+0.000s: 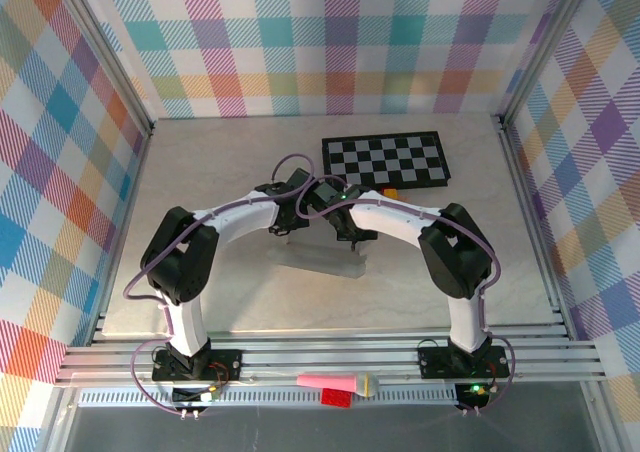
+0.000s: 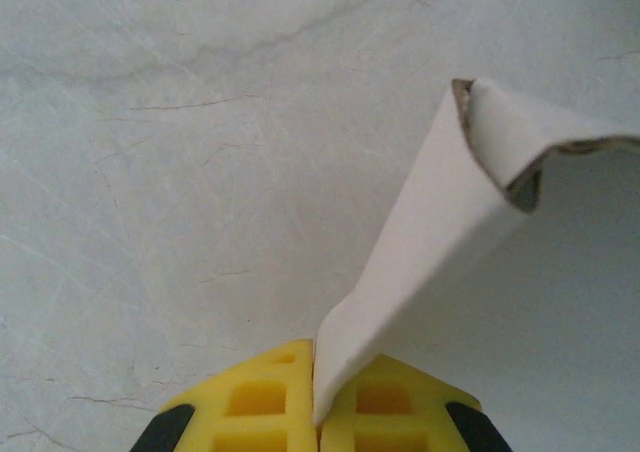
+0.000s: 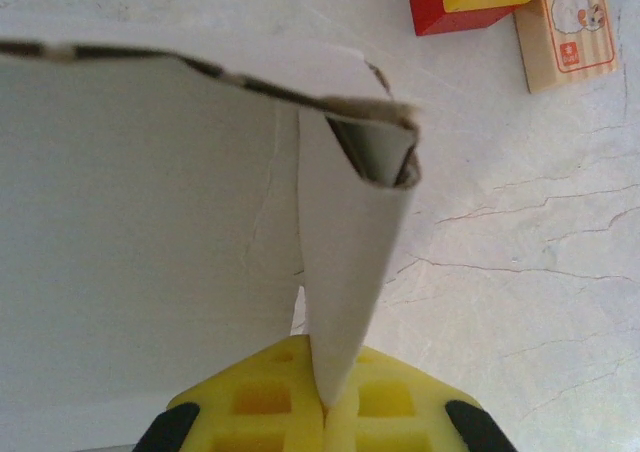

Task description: Fold the paper box

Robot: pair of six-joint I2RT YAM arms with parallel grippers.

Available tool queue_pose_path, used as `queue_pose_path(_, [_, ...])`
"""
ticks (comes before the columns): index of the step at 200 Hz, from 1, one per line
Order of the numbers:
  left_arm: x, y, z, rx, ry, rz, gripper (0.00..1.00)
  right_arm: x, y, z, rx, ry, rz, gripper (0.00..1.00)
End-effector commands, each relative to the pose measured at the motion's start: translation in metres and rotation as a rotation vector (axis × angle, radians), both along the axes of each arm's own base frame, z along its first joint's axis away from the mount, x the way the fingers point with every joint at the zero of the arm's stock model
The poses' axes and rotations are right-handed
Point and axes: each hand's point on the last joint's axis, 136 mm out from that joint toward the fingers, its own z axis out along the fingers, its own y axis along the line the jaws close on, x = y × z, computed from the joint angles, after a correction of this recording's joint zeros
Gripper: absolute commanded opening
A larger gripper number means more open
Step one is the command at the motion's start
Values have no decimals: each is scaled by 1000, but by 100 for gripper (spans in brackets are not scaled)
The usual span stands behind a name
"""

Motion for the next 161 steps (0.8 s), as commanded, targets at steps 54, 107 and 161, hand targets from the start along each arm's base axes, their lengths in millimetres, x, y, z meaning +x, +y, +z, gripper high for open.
queue_pose_path(54, [-25, -10, -4, 129, -64, -85, 19, -9, -8, -8, -88, 23, 26, 0])
queue_pose_path(107, [-27, -3, -12, 114, -14, -133, 12, -9, -10, -6, -79, 21, 18, 0])
queue_pose_path(161, [-27, 12, -2, 246, -83, -55, 0, -11, -9, -9, -69, 38, 19, 0])
